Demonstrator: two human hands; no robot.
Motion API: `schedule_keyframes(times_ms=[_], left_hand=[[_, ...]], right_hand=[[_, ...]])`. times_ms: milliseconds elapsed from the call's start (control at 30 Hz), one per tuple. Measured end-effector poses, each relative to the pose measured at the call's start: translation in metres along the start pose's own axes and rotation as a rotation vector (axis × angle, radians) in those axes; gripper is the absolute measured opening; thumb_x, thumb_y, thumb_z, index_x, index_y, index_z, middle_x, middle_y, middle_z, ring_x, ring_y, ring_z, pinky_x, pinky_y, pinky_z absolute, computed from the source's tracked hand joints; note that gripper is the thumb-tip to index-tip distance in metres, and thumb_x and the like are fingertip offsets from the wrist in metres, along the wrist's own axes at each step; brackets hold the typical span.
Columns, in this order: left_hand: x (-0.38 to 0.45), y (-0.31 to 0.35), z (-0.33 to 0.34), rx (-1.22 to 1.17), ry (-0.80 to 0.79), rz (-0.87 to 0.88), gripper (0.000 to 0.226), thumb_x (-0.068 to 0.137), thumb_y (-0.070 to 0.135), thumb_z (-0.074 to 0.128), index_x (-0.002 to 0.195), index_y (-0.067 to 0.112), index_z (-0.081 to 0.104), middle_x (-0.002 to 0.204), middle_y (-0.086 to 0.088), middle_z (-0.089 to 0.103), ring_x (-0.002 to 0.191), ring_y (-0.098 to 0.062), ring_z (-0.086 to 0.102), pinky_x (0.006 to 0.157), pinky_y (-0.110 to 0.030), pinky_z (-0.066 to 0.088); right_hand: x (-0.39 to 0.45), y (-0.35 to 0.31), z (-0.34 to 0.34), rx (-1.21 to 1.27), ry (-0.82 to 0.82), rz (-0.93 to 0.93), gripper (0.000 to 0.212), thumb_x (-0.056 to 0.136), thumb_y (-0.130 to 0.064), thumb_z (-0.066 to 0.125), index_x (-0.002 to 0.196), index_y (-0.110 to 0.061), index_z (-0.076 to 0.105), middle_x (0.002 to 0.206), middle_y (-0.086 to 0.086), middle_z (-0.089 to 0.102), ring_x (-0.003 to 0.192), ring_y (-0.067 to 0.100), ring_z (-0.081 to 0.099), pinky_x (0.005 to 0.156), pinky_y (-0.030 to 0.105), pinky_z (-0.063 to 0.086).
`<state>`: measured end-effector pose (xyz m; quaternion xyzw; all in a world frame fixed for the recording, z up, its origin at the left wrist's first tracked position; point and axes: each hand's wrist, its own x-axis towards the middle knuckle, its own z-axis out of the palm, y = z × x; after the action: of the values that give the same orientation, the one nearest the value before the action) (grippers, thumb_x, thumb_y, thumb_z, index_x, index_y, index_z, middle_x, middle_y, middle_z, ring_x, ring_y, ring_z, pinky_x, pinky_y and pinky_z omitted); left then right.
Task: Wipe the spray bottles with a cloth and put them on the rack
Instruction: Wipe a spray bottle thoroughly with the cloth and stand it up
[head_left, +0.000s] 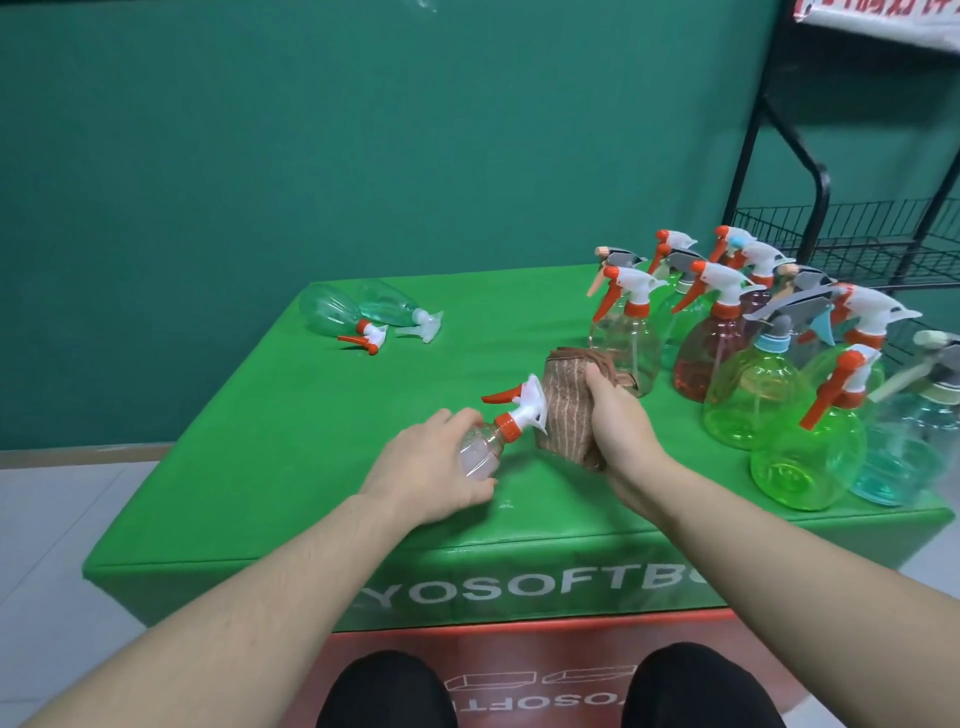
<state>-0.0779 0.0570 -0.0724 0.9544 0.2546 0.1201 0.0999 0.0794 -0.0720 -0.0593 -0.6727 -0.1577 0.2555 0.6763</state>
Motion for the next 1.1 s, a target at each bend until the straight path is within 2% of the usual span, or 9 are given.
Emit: schedule_keyframes(times_ms=[100,333,400,433,467,533,833,933,1100], left_hand=[[-0.001,-0.002,0.004,-0.021,0.028,0.015,0.067,0.082,0.052,0.071,0.14,0.03,0.045,0.108,0.01,0.05,0.093,-0.014,0.054,0.074,-0.029,0.041],[0.0,-0.006,0.006,-0.027,0.028,0.056,0.067,0.081,0.054,0.07,0.139,0.03,0.046,0.112,0.009,0.055,0.096,-0.016,0.057,0.079,-0.032,0.049],[0.001,-0.007,0.006,-0.023,0.033,0.069,0.067,0.081,0.054,0.069,0.139,0.03,0.046,0.114,0.009,0.056,0.096,-0.016,0.057,0.079,-0.031,0.049],[0.001,-0.008,0.006,-0.027,0.034,0.073,0.066,0.082,0.054,0.069,0.139,0.03,0.046,0.114,0.009,0.056,0.095,-0.015,0.057,0.078,-0.03,0.048],[0.002,-0.009,0.006,-0.028,0.033,0.077,0.066,0.082,0.054,0.069,0.139,0.03,0.046,0.114,0.009,0.056,0.095,-0.015,0.056,0.078,-0.029,0.046],[0.004,-0.008,0.006,-0.019,0.026,0.089,0.065,0.081,0.054,0.069,0.138,0.03,0.047,0.115,0.009,0.056,0.095,-0.015,0.056,0.077,-0.029,0.046],[0.009,-0.002,0.005,0.037,-0.011,0.13,0.07,0.081,0.055,0.07,0.142,0.03,0.046,0.128,0.007,0.06,0.107,-0.019,0.06,0.089,-0.032,0.05],[0.01,0.001,0.005,0.06,-0.024,0.132,0.074,0.081,0.056,0.071,0.145,0.028,0.044,0.132,0.006,0.06,0.111,-0.02,0.061,0.09,-0.033,0.05],[0.009,0.001,0.004,0.056,-0.02,0.096,0.076,0.079,0.056,0.072,0.142,0.024,0.046,0.131,0.004,0.062,0.109,-0.023,0.063,0.09,-0.035,0.052]], right_hand=[[0.003,0.003,-0.002,-0.314,-0.055,-0.199,0.037,0.107,-0.044,0.041,0.105,-0.02,0.069,0.105,-0.002,0.071,0.098,0.017,0.065,0.091,0.029,0.047],[0.009,0.006,-0.01,-0.906,-0.211,-0.497,0.041,0.108,-0.04,0.037,0.074,-0.022,0.051,0.068,-0.003,0.054,0.061,0.014,0.053,0.053,0.018,0.033],[0.013,0.001,-0.011,-1.0,-0.267,-0.53,0.039,0.108,-0.042,0.036,0.094,-0.018,0.064,0.083,0.0,0.062,0.077,0.022,0.061,0.066,0.026,0.043],[0.015,0.0,-0.012,-1.072,-0.302,-0.566,0.038,0.108,-0.04,0.035,0.116,-0.019,0.066,0.103,0.003,0.067,0.099,0.025,0.063,0.085,0.032,0.047],[0.018,0.0,-0.013,-1.146,-0.336,-0.61,0.04,0.109,-0.037,0.035,0.137,-0.023,0.059,0.128,0.004,0.065,0.124,0.025,0.056,0.107,0.037,0.042],[0.02,0.001,-0.017,-1.231,-0.38,-0.667,0.045,0.109,-0.035,0.033,0.153,-0.031,0.042,0.155,0.0,0.046,0.147,0.02,0.035,0.124,0.045,0.023],[-0.003,0.022,-0.043,-1.459,-0.462,-0.776,0.064,0.098,-0.046,0.014,0.159,-0.034,0.029,0.166,-0.006,0.023,0.154,0.006,0.014,0.128,0.039,0.01],[-0.01,0.029,-0.039,-1.454,-0.492,-0.773,0.068,0.095,-0.049,0.012,0.159,-0.032,0.028,0.168,-0.006,0.021,0.156,0.011,0.012,0.127,0.036,0.002],[-0.009,0.035,-0.031,-1.428,-0.529,-0.813,0.064,0.099,-0.043,0.019,0.158,-0.023,0.035,0.166,-0.001,0.027,0.155,0.02,0.019,0.128,0.044,0.01]])
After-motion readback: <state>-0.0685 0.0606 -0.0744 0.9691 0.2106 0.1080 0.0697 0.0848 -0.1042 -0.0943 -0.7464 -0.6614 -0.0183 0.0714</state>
